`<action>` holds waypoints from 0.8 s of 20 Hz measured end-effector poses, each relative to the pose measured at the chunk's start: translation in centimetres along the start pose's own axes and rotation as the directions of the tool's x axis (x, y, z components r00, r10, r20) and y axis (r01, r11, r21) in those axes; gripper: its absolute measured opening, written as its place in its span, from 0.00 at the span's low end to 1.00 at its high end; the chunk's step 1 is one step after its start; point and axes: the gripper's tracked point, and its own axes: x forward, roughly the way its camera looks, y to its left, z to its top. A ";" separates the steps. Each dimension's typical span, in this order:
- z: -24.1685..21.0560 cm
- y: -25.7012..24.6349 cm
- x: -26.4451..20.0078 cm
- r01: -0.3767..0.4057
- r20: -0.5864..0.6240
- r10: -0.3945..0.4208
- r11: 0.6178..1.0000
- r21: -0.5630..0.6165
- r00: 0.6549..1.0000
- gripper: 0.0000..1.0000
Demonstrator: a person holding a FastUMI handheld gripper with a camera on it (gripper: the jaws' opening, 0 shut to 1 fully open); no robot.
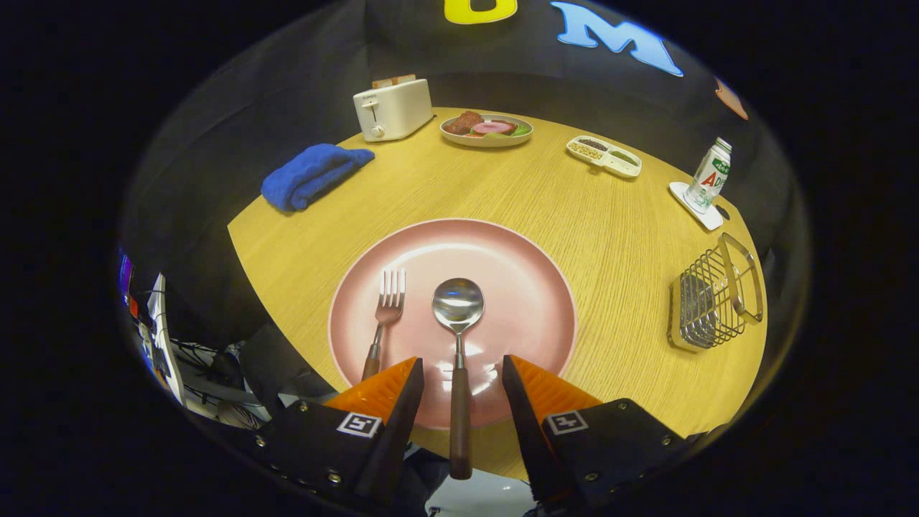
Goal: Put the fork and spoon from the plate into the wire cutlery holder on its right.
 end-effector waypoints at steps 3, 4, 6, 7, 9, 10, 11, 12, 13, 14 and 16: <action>-1.2 -0.1 1.2 0.013 -0.055 -0.015 0.999 -0.042 0.998 0.47; -1.6 0.0 1.1 0.011 -0.087 -0.016 0.998 -0.057 0.996 0.46; -0.8 -0.8 0.9 0.050 -0.066 -0.054 0.997 -0.054 0.996 0.26; -1.0 -0.7 1.4 0.050 -0.078 -0.053 0.998 -0.050 0.996 0.12; -0.8 -0.7 1.4 0.041 -0.091 -0.044 0.999 -0.033 0.995 0.12; -0.8 -1.2 1.9 0.053 -0.093 -0.054 0.999 -0.009 0.994 0.12; -0.7 -1.0 1.6 0.048 -0.098 -0.046 0.999 0.016 0.994 0.04; -0.7 -0.8 1.5 0.033 -0.094 -0.028 0.999 0.044 0.995 0.04; -0.5 -0.8 1.5 0.025 -0.093 -0.019 0.998 0.064 0.996 0.05; -0.5 -1.0 1.5 0.025 -0.088 -0.017 0.996 0.084 0.996 0.04; -0.1 -1.1 1.1 0.011 -0.076 0.000 0.990 0.137 0.997 0.04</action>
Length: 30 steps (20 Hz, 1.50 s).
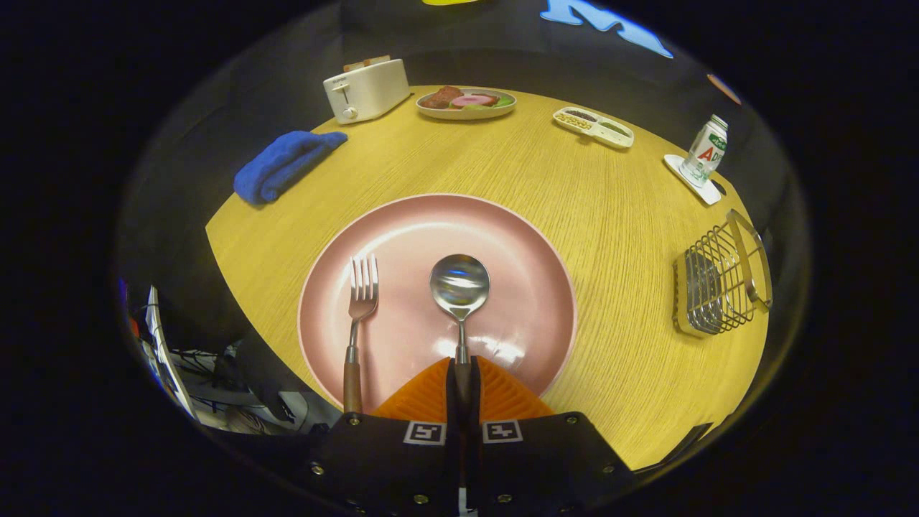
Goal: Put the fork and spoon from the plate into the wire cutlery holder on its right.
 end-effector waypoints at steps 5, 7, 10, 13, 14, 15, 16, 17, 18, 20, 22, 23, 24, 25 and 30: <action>1.6 -0.5 -1.6 -0.036 0.052 0.031 0.994 0.103 0.998 0.04; 2.4 -0.9 -2.4 -0.048 0.079 0.039 0.991 0.126 0.996 0.04; 3.7 -1.8 -3.8 -0.055 0.118 0.037 0.987 0.148 0.992 0.04; 5.0 -2.7 -5.8 -0.074 0.174 0.041 0.979 0.191 0.984 0.04; 5.5 -3.1 -6.5 -0.080 0.195 0.039 0.975 0.207 0.980 0.04; 6.0 -3.7 -7.2 -0.082 0.215 0.033 0.971 0.223 0.976 0.04; 6.6 -4.4 -8.0 -0.082 0.237 0.024 0.967 0.240 0.971 0.04; 7.1 -5.2 -8.7 -0.081 0.255 0.012 0.962 0.259 0.967 0.04; 7.5 -6.1 -9.5 -0.076 0.273 -0.003 0.957 0.280 0.962 0.04; 8.2 -8.3 -10.9 -0.064 0.304 -0.039 0.945 0.320 0.952 0.04; 8.6 -10.5 -12.4 -0.054 0.328 -0.073 0.931 0.361 0.942 0.04; 8.8 -11.7 -13.1 -0.047 0.337 -0.092 0.923 0.383 0.937 0.04; 8.8 -13.0 -13.8 -0.036 0.342 -0.114 0.915 0.403 0.933 0.04; 8.7 -14.4 -14.5 -0.020 0.346 -0.139 0.908 0.419 0.928 0.04; 6.8 -19.3 -16.4 0.041 0.320 -0.219 0.876 0.481 0.922 0.04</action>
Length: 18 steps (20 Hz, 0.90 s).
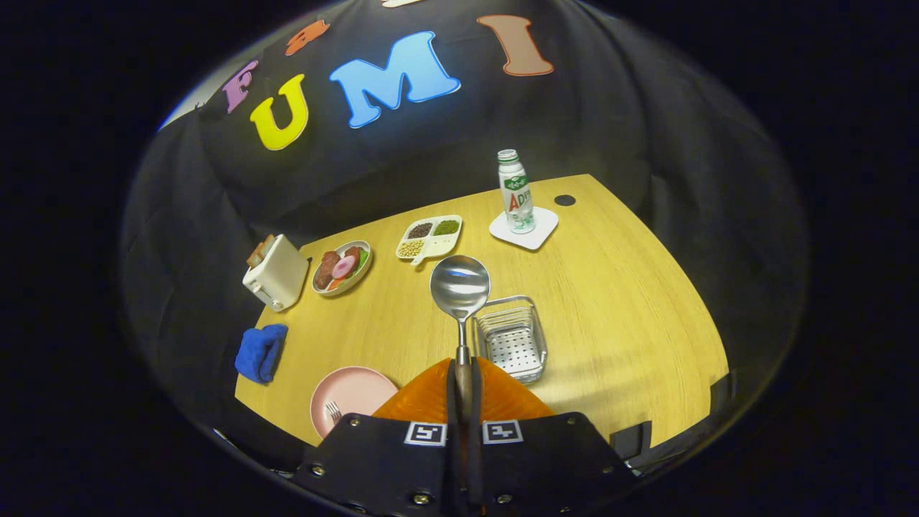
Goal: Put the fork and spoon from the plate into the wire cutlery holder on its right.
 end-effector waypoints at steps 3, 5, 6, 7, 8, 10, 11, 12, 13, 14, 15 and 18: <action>-1.1 -1.7 -0.3 0.029 -0.036 -0.028 0.999 0.016 0.999 0.04; -2.2 -2.4 -0.1 0.038 -0.066 -0.037 0.999 0.021 0.997 0.04; -2.7 -2.6 0.2 0.040 -0.086 -0.038 0.999 0.021 0.996 0.04; -3.0 -2.7 0.4 0.045 -0.105 -0.043 0.999 0.017 0.994 0.04; -3.3 -2.8 0.9 0.050 -0.118 -0.048 0.999 0.011 0.992 0.04; -3.9 -2.9 1.8 0.057 -0.146 -0.057 0.998 -0.004 0.988 0.04; -4.1 -2.9 2.2 0.062 -0.161 -0.063 0.998 -0.009 0.985 0.04; -4.4 -3.0 2.8 0.071 -0.174 -0.073 0.997 -0.018 0.982 0.04; -4.4 -3.2 3.2 0.080 -0.185 -0.084 0.996 -0.029 0.979 0.04; -4.5 -3.4 3.5 0.088 -0.193 -0.093 0.996 -0.035 0.977 0.04; -4.5 -3.5 3.7 0.091 -0.205 -0.097 0.995 -0.038 0.974 0.04; -4.8 -3.4 4.1 0.094 -0.237 -0.103 0.994 -0.048 0.966 0.04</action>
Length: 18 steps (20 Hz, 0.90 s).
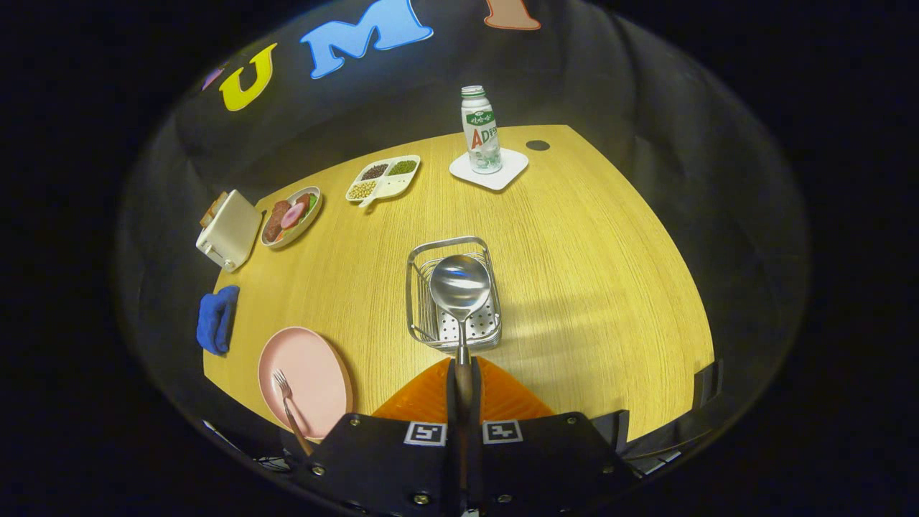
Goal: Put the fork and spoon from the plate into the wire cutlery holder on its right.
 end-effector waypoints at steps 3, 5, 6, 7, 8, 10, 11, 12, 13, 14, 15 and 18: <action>0.1 0.2 0.6 0.003 -0.016 -0.003 1.000 -0.008 1.000 0.04; 0.1 0.1 0.7 0.008 -0.024 -0.008 1.000 -0.007 1.000 0.05; 0.1 0.2 0.8 0.009 -0.023 -0.010 1.000 -0.008 1.000 0.04; 0.1 0.2 0.9 0.011 -0.024 -0.011 1.000 -0.010 1.000 0.07; 0.0 0.2 0.9 0.014 -0.024 -0.014 1.000 -0.013 1.000 0.06; 0.5 0.5 0.6 0.013 -0.007 -0.013 1.000 -0.009 1.000 0.09; 0.9 0.5 0.4 0.012 0.002 -0.012 1.000 -0.004 1.000 0.10; 1.1 0.6 0.3 0.011 0.010 -0.011 1.000 -0.003 1.000 0.13; 1.5 0.6 0.1 0.016 0.018 -0.016 1.000 -0.004 1.000 0.14; 1.9 0.4 -0.1 0.018 0.028 -0.018 1.000 -0.005 0.999 0.14; 2.1 0.7 -0.3 0.019 0.038 -0.019 1.000 -0.005 0.999 0.18; 3.3 0.6 -1.0 0.043 0.089 -0.041 0.999 -0.015 0.995 0.28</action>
